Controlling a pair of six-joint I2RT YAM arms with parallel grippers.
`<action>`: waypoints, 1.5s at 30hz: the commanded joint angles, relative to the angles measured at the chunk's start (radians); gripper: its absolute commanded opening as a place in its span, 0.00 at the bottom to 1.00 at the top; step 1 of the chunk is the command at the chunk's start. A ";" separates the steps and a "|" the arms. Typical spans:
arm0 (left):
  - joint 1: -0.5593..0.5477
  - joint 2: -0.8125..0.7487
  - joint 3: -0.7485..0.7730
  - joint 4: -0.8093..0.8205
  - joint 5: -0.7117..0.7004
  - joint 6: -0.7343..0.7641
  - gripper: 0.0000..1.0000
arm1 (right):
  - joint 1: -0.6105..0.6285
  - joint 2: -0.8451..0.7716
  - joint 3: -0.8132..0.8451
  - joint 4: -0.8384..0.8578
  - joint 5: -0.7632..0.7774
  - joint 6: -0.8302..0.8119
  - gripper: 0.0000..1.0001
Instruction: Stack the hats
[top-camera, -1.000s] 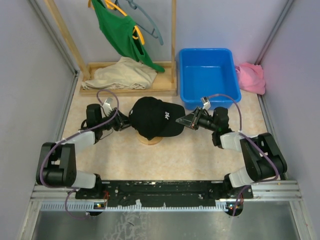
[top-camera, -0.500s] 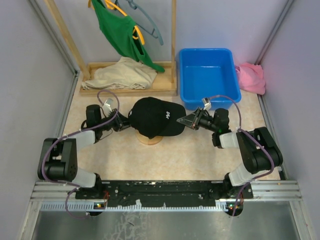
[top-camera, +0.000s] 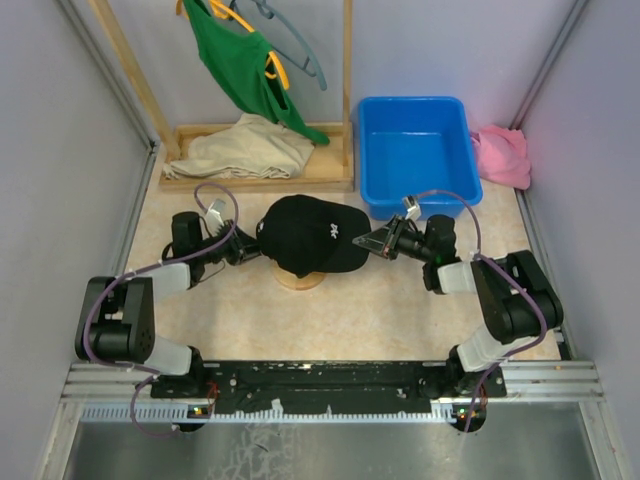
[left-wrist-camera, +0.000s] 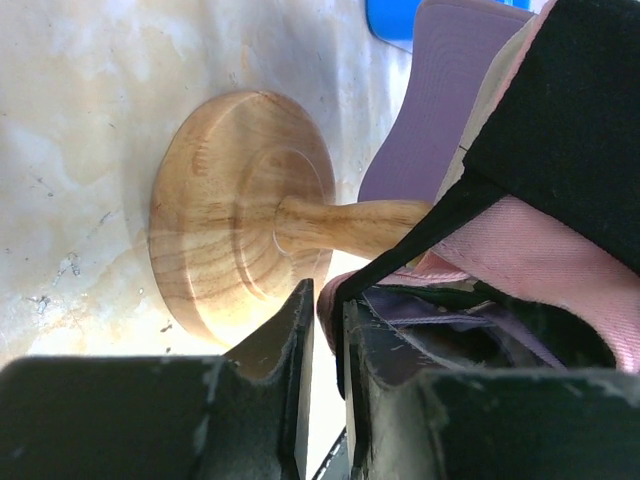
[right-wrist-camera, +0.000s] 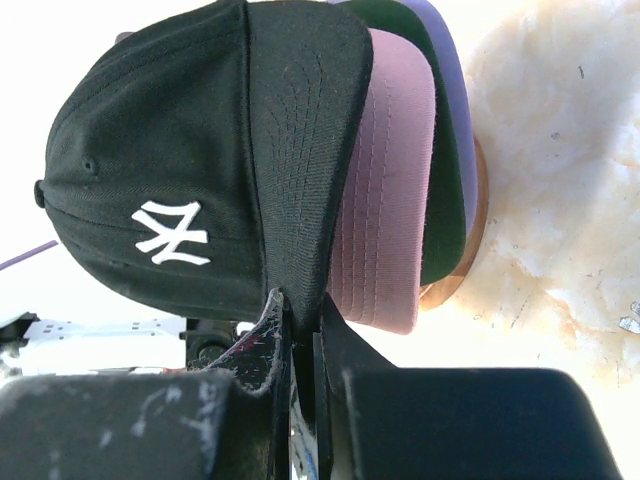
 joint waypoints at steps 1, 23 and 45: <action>0.034 0.026 -0.046 -0.172 -0.122 0.074 0.23 | -0.033 0.047 -0.028 -0.198 0.189 -0.097 0.01; 0.010 -0.124 0.126 -0.364 -0.066 0.099 0.46 | -0.030 -0.132 -0.027 -0.291 0.227 -0.144 0.37; 0.013 -0.331 0.261 -0.579 -0.276 0.112 0.68 | -0.030 -0.241 0.020 -0.457 0.267 -0.209 0.41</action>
